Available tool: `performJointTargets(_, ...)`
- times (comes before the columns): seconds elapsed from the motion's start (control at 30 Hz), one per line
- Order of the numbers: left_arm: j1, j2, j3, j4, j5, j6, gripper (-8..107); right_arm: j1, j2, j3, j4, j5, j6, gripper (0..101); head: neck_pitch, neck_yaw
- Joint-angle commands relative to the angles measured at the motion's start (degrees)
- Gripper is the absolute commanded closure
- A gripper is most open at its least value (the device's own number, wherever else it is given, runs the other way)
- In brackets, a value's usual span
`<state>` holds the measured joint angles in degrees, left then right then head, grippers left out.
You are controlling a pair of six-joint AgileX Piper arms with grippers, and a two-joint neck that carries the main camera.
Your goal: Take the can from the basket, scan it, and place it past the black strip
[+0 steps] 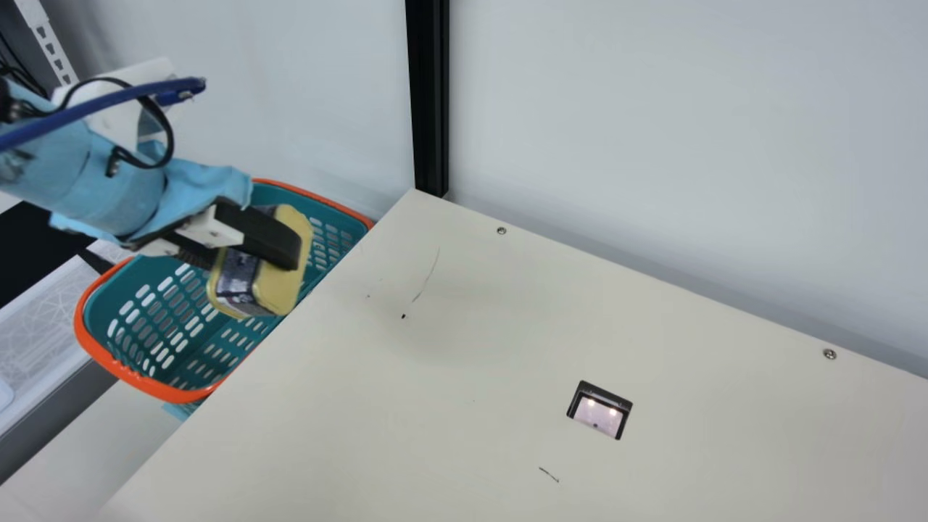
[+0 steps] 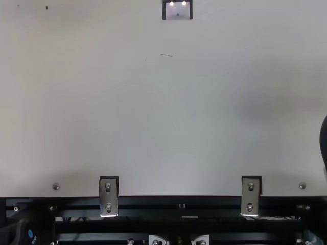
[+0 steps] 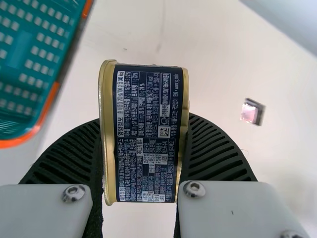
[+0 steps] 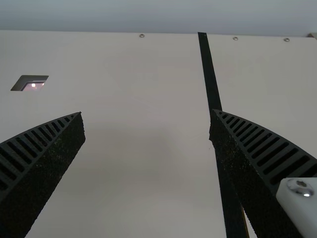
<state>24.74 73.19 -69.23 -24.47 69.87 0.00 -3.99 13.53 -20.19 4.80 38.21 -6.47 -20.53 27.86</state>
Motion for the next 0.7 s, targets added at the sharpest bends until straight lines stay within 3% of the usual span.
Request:
performJointTargets(0.0, -0.72, 0.48, 0.29, -2.99, 0.03, -3.64, 89, 0.00, 0.00, 0.00, 0.00, 0.00, 0.00, 0, -1.69, 0.71)
performJointTargets(0.27, -2.50, 2.17, 0.05, -10.05, 0.03, -11.86, 89, 0.00, 0.00, 0.00, 0.00, 0.00, 0.00, 0, -1.69, 0.71)
performJointTargets(0.67, -4.44, 4.46, 1.68, -14.14, 0.03, -18.12, 89, 0.00, 0.00, 0.00, 0.00, 0.00, 0.00, 0, -1.69, 0.71)
